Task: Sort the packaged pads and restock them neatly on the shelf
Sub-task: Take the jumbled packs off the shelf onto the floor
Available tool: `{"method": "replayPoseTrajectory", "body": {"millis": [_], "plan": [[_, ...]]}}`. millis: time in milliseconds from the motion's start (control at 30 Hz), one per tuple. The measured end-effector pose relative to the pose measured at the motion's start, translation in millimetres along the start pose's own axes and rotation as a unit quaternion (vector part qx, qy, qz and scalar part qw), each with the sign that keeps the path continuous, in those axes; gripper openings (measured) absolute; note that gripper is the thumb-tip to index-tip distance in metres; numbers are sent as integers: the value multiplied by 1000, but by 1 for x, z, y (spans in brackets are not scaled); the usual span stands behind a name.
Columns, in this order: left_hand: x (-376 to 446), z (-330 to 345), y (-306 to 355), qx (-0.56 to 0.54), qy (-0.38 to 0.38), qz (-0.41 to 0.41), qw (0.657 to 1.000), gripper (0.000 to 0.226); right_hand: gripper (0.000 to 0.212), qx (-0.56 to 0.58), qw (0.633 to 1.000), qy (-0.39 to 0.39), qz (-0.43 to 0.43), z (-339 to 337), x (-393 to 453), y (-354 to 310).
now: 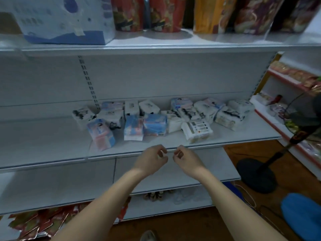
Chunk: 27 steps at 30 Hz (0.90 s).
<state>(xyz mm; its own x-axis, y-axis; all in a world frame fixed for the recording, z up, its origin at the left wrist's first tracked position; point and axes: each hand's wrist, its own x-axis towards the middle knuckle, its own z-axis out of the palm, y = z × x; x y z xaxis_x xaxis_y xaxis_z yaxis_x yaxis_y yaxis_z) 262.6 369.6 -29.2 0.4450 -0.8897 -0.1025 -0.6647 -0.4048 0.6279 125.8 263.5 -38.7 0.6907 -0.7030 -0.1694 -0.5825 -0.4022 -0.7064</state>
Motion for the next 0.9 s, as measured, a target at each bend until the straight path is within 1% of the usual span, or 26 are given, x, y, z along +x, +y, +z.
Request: {"method": "replayPoseTrajectory", "body": {"millis": [133, 267, 333, 400, 500, 567, 600, 700, 767, 833, 900], "plan": [[74, 9, 37, 5, 13, 74, 997, 34, 11, -1, 998, 64, 19, -67, 34, 27], [127, 23, 81, 71, -9, 154, 985, 49, 11, -4, 982, 185, 42, -129, 69, 52], [144, 32, 96, 120, -25, 163, 979, 59, 19, -30, 972, 227, 47, -151, 82, 67], [155, 44, 104, 162, -43, 156, 974, 67, 31, -82, 964, 245, 59, -168, 92, 84], [169, 62, 109, 223, -45, 160, 960, 69, 50, -141, 958, 228, 102, -191, 106, 111], [179, 67, 112, 256, -32, 168, 952, 66, 60, -162, 955, 224, 107, -205, 118, 127], [183, 68, 113, 252, -33, 167, 953, 65, 65, -168, 956, 217, 101, -211, 125, 133], [188, 67, 121, 177, -80, 157, 968, 65, 80, -165, 969, 160, 89, -227, 151, 150], [192, 62, 127, 116, -97, 123, 981, 60, 87, -163, 976, 108, 93, -237, 168, 156], [198, 60, 133, 59, -90, 75, 991, 57, 88, -182, 976, 69, 95, -246, 180, 164], [202, 64, 138, 37, -71, 46, 996, 60, 94, -219, 970, 31, 101, -253, 186, 175]]}}
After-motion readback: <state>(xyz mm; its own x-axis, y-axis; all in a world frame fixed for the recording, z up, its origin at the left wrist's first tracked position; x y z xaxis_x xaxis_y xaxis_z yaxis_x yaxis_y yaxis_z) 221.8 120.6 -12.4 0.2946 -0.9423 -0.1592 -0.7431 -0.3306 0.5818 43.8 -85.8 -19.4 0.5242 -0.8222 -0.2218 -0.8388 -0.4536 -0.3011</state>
